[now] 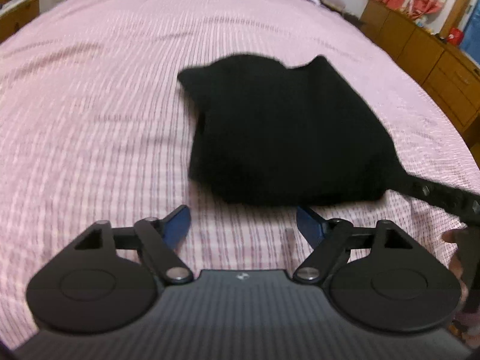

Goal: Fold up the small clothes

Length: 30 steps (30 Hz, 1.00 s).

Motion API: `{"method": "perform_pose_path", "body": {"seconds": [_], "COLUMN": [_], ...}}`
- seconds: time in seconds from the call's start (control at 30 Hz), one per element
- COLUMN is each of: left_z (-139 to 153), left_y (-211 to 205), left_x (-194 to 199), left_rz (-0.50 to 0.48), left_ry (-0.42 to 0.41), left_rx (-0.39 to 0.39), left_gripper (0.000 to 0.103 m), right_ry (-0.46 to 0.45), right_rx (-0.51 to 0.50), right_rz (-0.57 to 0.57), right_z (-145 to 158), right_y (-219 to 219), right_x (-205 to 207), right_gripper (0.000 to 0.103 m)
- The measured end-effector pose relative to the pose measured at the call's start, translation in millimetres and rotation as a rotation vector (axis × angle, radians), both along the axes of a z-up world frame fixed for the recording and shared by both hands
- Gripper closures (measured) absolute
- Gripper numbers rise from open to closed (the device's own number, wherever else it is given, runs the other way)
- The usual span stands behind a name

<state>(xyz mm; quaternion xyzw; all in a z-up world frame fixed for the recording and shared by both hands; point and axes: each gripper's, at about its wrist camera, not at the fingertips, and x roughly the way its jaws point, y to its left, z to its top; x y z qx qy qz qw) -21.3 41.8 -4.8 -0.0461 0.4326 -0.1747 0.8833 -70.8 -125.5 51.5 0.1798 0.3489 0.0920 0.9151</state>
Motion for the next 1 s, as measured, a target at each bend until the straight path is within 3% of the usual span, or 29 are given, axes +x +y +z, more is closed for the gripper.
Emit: {"method": "perform_pose_path", "body": {"seconds": [0.13,0.27,0.37,0.43,0.53,1.0], "left_z": [-2,-9,-12,-14,-21,-24], "left_y": [-16,-30,-35,-35,-32,-44], "left_x": [-10,-15,-14,-14,-12,-24], "left_rz": [0.019,0.021,0.038,0.056,0.106,0.13], "left_ry": [-0.023,-0.027,-0.025,-0.024,-0.01,-0.038], "left_rx": [0.073,0.164,0.188,0.185,0.184,0.221], "left_gripper": [0.014,0.014,0.013,0.012,0.001,0.0], "right_ry": [0.078,0.118,0.128,0.131,0.134,0.149], "right_rx": [-0.1,-0.242,-0.313,-0.324,-0.319,-0.306], "right_rz": [0.017,0.031,0.039,0.03,0.022,0.015], "right_z": [0,-11,-21,-24,-27,-27], "right_y": [15,34,44,47,46,45], "right_x": [-22,-37,-41,-42,-38,-34], "right_gripper": [0.0,0.0,0.0,0.0,0.0,0.0]}}
